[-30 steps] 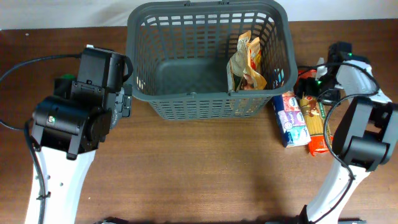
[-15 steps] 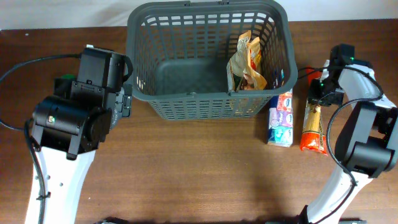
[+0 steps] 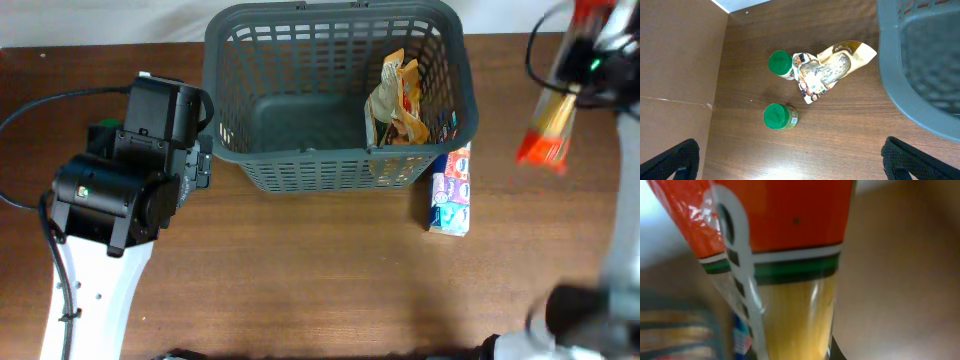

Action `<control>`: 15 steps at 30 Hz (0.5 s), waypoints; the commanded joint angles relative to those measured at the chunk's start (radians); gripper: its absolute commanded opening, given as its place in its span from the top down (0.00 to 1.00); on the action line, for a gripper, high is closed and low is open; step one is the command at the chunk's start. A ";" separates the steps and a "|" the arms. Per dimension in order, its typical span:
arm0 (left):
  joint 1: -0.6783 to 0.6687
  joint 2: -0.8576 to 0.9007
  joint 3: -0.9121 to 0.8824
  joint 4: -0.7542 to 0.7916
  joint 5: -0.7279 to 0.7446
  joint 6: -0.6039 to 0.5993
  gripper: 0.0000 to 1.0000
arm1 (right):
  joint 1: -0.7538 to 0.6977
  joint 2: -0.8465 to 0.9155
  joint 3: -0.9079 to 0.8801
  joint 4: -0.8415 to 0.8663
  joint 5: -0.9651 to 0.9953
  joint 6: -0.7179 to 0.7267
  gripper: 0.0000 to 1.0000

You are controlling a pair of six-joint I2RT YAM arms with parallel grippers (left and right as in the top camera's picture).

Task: Pack container
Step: 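Grasp the red spaghetti pack with the right gripper, then lay the spaghetti pack flat in the basket and release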

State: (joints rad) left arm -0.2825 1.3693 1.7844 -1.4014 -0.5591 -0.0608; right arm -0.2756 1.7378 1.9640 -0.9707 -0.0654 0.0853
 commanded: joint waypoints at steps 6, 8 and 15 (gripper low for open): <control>0.006 0.002 0.003 0.002 -0.021 0.001 0.01 | 0.350 -0.279 0.173 0.003 -0.375 -0.571 0.96; 0.006 0.002 0.003 0.002 -0.021 0.001 0.01 | 0.426 -0.272 0.173 0.008 -0.380 -0.675 0.96; 0.006 0.002 0.003 0.002 -0.021 0.001 0.01 | 0.590 -0.124 0.173 0.090 -0.380 -0.874 0.96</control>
State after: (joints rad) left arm -0.2825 1.3693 1.7844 -1.4014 -0.5591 -0.0608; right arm 0.2646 1.5311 2.1334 -0.9356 -0.4255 -0.6312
